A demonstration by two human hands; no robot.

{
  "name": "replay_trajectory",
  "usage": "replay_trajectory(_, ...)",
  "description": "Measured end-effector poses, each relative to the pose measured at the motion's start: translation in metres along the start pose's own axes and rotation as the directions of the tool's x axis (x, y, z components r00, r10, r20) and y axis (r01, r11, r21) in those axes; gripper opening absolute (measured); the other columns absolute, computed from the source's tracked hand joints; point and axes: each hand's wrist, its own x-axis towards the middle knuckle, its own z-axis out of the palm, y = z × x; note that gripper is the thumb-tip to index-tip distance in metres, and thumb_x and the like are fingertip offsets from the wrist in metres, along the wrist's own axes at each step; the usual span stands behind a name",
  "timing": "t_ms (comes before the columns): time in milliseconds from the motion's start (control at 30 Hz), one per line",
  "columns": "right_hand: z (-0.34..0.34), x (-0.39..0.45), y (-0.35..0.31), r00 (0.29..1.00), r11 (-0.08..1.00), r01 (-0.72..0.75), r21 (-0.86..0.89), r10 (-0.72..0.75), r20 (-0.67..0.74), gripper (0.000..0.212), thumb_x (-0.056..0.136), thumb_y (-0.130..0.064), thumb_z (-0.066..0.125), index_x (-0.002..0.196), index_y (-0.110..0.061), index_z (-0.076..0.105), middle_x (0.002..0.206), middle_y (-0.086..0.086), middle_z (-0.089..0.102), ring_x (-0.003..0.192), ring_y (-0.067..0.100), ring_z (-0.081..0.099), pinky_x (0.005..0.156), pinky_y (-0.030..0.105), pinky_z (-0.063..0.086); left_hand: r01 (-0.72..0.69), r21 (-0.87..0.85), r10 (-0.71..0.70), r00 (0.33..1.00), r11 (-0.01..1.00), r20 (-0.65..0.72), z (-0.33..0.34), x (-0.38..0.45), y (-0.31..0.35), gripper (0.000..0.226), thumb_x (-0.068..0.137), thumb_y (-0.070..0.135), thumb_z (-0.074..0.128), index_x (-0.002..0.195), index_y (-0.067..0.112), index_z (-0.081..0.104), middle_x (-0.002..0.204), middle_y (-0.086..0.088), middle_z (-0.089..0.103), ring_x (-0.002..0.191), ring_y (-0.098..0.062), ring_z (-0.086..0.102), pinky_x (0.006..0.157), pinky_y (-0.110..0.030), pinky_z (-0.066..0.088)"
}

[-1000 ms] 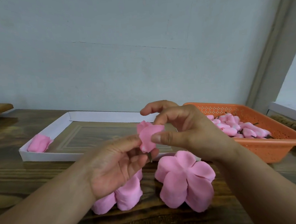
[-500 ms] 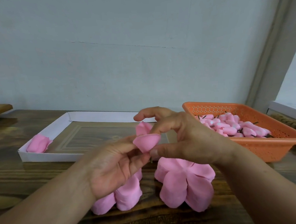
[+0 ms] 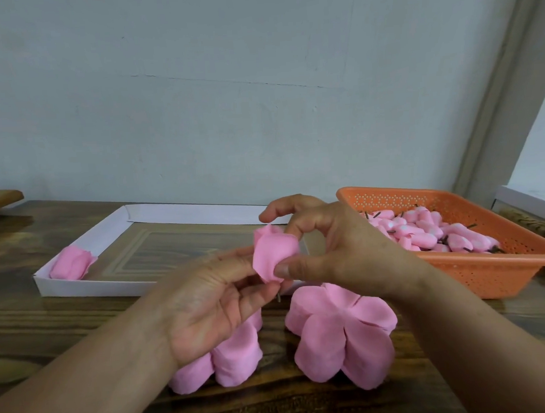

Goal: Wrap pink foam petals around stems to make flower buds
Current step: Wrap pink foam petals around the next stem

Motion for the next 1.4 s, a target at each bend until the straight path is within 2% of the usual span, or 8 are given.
replay_trajectory(167, 0.001, -0.002, -0.003, 0.997, 0.988, 0.078, -0.136, -0.079, 0.003, 0.032, 0.069, -0.008, 0.080, 0.075, -0.026, 0.054, 0.119, -0.017, 0.049, 0.101, -0.027, 0.040, 0.074, -0.016, 0.005, -0.025, 0.069, 0.025, 1.000, 0.997, 0.006, -0.001, -0.002, 0.000, 0.032, 0.047, 0.005, 0.074, 0.079, 0.002, 0.077, 0.088, -0.017, 0.072, 0.078, -0.025, 0.073, 0.060, -0.024, 0.059)
replay_trajectory(300, 0.000, -0.006, -0.007, 0.980, 0.949, 0.199, -0.247, -0.187, 0.071, 0.032, 0.069, 0.000, 0.076, 0.095, -0.013, 0.060, 0.126, -0.007, 0.045, 0.110, -0.020, 0.034, 0.077, -0.015, 0.001, -0.037, 0.088, 0.037, 0.999, 0.995, 0.000, -0.001, -0.002, -0.001, 0.026, 0.050, 0.005, 0.074, 0.075, 0.002, 0.077, 0.083, -0.015, 0.072, 0.073, -0.022, 0.072, 0.056, -0.022, 0.056)
replay_trajectory(467, -0.001, -0.006, -0.009, 0.982, 0.974, 0.179, -0.138, -0.170, 0.077, 0.015, 0.072, -0.004, 0.077, 0.078, -0.012, 0.066, 0.125, -0.009, 0.048, 0.110, -0.012, 0.043, 0.079, -0.015, 0.006, -0.038, 0.106, 0.038, 0.999, 0.994, 0.010, 0.001, -0.003, -0.002, 0.027, 0.051, 0.005, 0.072, 0.077, 0.004, 0.078, 0.088, -0.013, 0.074, 0.071, -0.018, 0.072, 0.056, -0.021, 0.056)
replay_trajectory(633, -0.002, -0.002, -0.001, 0.990, 0.989, 0.143, -0.028, -0.142, 0.023, 0.010, 0.075, -0.006, 0.076, 0.071, -0.010, 0.068, 0.122, -0.014, 0.052, 0.113, -0.003, 0.048, 0.092, 0.001, 0.024, -0.017, 0.117, 0.015, 1.000, 0.993, 0.014, 0.000, -0.003, -0.001, 0.034, 0.059, 0.005, 0.067, 0.091, -0.002, 0.073, 0.107, -0.013, 0.072, 0.079, -0.019, 0.073, 0.060, -0.023, 0.059)
replay_trajectory(900, -0.003, -0.003, -0.004, 0.990, 0.983, 0.143, -0.115, -0.142, 0.020, 0.026, 0.077, -0.013, 0.075, 0.068, -0.030, 0.058, 0.121, -0.015, 0.051, 0.118, -0.002, 0.045, 0.083, -0.011, 0.011, 0.027, 0.151, -0.036, 0.998, 0.988, 0.056, -0.002, -0.005, 0.003, 0.037, 0.060, 0.008, 0.071, 0.096, 0.001, 0.074, 0.088, -0.011, 0.073, 0.072, -0.018, 0.071, 0.064, -0.022, 0.059)
replay_trajectory(1067, -0.006, -0.002, -0.001, 0.990, 0.984, 0.139, -0.108, -0.135, 0.049, 0.024, 0.080, -0.014, 0.073, 0.070, -0.028, 0.057, 0.123, -0.013, 0.051, 0.122, 0.001, 0.042, 0.097, 0.009, 0.028, 0.007, 0.158, -0.028, 0.990, 0.987, 0.135, -0.003, -0.006, 0.005, 0.040, 0.059, 0.002, 0.072, 0.099, 0.001, 0.074, 0.093, -0.014, 0.072, 0.080, -0.021, 0.071, 0.068, -0.023, 0.058)
replay_trajectory(1267, -0.004, -0.002, -0.002, 0.991, 0.976, 0.136, -0.167, -0.131, 0.038, 0.026, 0.079, -0.013, 0.073, 0.070, -0.030, 0.055, 0.121, -0.012, 0.051, 0.119, 0.003, 0.046, 0.088, -0.007, 0.015, -0.105, 0.255, 0.087, 0.993, 0.961, 0.081, 0.002, -0.007, -0.003, 0.034, 0.059, 0.005, 0.077, 0.092, 0.009, 0.077, 0.090, -0.012, 0.074, 0.077, -0.019, 0.072, 0.064, -0.019, 0.057)
replay_trajectory(1400, -0.013, -0.002, 0.000, 0.989, 0.985, 0.144, 0.091, -0.142, -0.027, 0.020, 0.069, -0.014, 0.073, 0.079, -0.024, 0.059, 0.119, -0.006, 0.057, 0.117, 0.006, 0.051, 0.105, 0.025, 0.033, -0.104, 0.178, 0.091, 0.993, 0.979, 0.080, 0.003, -0.007, -0.001, 0.032, 0.057, 0.012, 0.071, 0.088, 0.008, 0.078, 0.086, -0.011, 0.074, 0.075, -0.019, 0.072, 0.059, -0.018, 0.055)
